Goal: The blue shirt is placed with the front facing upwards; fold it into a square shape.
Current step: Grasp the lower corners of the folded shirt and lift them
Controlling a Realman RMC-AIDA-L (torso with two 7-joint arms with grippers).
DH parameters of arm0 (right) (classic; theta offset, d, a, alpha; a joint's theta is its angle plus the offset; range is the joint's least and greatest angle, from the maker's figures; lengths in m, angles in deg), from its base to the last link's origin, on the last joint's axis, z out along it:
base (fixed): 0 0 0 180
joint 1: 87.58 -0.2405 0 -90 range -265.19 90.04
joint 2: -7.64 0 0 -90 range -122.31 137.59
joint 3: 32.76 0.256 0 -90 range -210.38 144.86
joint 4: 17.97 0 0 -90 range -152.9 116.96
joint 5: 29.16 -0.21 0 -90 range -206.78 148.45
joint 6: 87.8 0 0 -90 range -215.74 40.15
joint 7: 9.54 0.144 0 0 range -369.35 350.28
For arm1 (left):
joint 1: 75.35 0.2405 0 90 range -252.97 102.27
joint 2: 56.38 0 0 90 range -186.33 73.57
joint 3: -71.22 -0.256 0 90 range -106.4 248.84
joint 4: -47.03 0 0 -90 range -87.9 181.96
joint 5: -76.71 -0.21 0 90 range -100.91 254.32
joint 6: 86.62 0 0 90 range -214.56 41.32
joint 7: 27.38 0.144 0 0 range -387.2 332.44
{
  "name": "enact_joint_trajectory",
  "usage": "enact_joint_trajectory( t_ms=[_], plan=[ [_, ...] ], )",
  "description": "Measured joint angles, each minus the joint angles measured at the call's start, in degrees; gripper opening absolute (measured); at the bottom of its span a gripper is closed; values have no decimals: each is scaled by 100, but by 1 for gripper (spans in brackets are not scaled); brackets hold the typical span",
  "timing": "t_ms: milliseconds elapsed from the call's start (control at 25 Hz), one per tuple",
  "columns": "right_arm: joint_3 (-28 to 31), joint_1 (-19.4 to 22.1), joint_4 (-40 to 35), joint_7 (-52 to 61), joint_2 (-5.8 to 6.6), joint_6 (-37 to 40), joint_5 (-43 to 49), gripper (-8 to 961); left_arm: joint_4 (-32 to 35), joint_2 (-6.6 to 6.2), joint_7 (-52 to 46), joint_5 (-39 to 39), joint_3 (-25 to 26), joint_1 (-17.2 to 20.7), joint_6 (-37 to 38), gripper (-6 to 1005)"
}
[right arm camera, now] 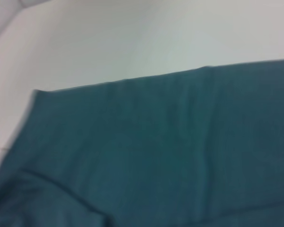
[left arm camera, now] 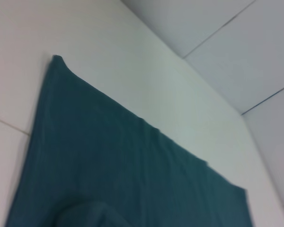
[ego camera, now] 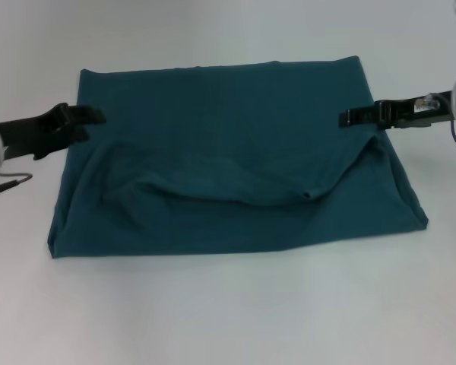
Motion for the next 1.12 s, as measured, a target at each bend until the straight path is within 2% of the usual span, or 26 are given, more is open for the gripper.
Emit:
enact_joint_trajectory(
  t_ms=[40,320,480,640,920,1120],
  plan=[
    [0,0,0,0,0,0,0,838,49,-4,-4,91,0,81,151,497],
    [59,919,-294,-697,26,1316,-1587,930,410,-50,-162,712,31,825,1169,493],
    [88,1241,-263,-1149,20,1871,-1690,927,456,-40,-137,915,27,1202,1455,490],
    [168,1501,-249,-1720,-43,2338,-1719,927,494,-18,-59,835,-3,1477,1650,492],
    [301,1623,-242,-2280,-145,2712,-1727,927,530,5,771,776,-5,1744,2138,495],
    [324,1651,-232,-2356,-200,2730,-1730,926,572,108,961,633,-79,1764,1993,497]
  ],
)
